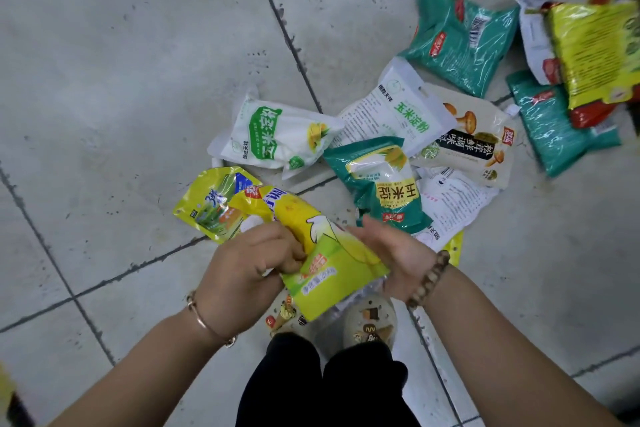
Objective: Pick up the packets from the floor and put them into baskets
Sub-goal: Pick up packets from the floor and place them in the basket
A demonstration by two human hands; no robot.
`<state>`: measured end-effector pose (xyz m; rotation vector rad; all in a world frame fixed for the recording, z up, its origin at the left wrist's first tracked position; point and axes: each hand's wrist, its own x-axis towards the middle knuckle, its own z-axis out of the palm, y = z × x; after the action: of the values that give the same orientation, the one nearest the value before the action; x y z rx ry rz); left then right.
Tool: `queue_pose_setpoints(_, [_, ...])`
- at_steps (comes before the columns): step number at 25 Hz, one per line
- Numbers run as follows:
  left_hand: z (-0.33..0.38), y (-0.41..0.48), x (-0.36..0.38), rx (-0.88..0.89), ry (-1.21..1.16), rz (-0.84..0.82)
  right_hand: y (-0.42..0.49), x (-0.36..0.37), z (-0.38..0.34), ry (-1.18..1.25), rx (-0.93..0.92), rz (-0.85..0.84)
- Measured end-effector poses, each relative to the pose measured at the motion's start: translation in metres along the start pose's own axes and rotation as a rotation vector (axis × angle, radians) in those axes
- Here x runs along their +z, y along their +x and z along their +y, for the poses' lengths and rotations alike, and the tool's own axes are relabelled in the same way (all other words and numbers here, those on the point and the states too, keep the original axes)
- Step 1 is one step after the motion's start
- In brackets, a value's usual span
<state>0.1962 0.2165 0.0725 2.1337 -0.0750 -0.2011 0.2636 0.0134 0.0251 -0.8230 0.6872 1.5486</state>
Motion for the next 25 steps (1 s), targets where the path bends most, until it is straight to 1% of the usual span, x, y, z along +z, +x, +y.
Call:
queue_pose_setpoints(1, [0.001, 0.0, 0.001, 0.038, 0.012, -0.016, -0.001, -0.003, 0.004, -0.027, -0.016, -0.072])
queue_pose_setpoints(2, [0.001, 0.0, 0.004, 0.074, 0.044, -0.04, 0.0, -0.006, 0.008, -0.023, -0.05, -0.104])
queue_pose_setpoints(4, [-0.002, -0.004, 0.008, 0.072, 0.108, -0.062, -0.001, -0.011, 0.015, 0.005, -0.125, -0.07])
queue_pose_setpoints(5, [-0.004, -0.007, 0.011, -0.011, 0.113, -0.026, -0.001, -0.016, 0.019, 0.009, -0.159, -0.029])
queue_pose_setpoints(6, [-0.005, -0.009, 0.015, -0.155, 0.075, 0.041, -0.002, -0.02, 0.022, 0.01, -0.19, 0.011])
queue_pose_setpoints(8, [-0.007, -0.002, 0.023, -0.575, -0.116, 0.22, -0.007, -0.026, 0.027, 0.004, -0.236, 0.069])
queue_pose_setpoints(9, [-0.01, 0.006, 0.029, -0.756, -0.234, 0.275, -0.009, -0.028, 0.03, -0.003, -0.252, 0.088])
queue_pose_setpoints(10, [-0.012, 0.015, 0.035, -0.881, -0.337, 0.278, -0.011, -0.031, 0.032, -0.017, -0.259, 0.101])
queue_pose_setpoints(11, [-0.014, 0.024, 0.041, -0.946, -0.396, 0.246, -0.012, -0.032, 0.035, -0.037, -0.261, 0.1])
queue_pose_setpoints(12, [-0.015, 0.032, 0.048, -0.969, -0.442, 0.211, -0.013, -0.031, 0.036, -0.062, -0.254, 0.095])
queue_pose_setpoints(15, [-0.013, 0.051, 0.065, -0.965, -0.384, 0.165, -0.014, -0.035, 0.04, -0.096, -0.242, 0.092])
queue_pose_setpoints(18, [-0.016, 0.058, 0.077, -0.959, -0.353, 0.148, -0.016, -0.042, 0.044, -0.075, -0.266, 0.147])
queue_pose_setpoints(21, [-0.025, 0.067, 0.076, -0.938, -0.317, 0.097, -0.023, -0.055, 0.051, -0.04, -0.3, 0.219])
queue_pose_setpoints(23, [-0.036, 0.073, 0.068, -0.917, -0.267, 0.018, -0.028, -0.066, 0.053, -0.068, -0.297, 0.281])
queue_pose_setpoints(25, [-0.041, 0.075, 0.061, -0.906, -0.29, -0.049, -0.03, -0.073, 0.05, -0.109, -0.295, 0.3])
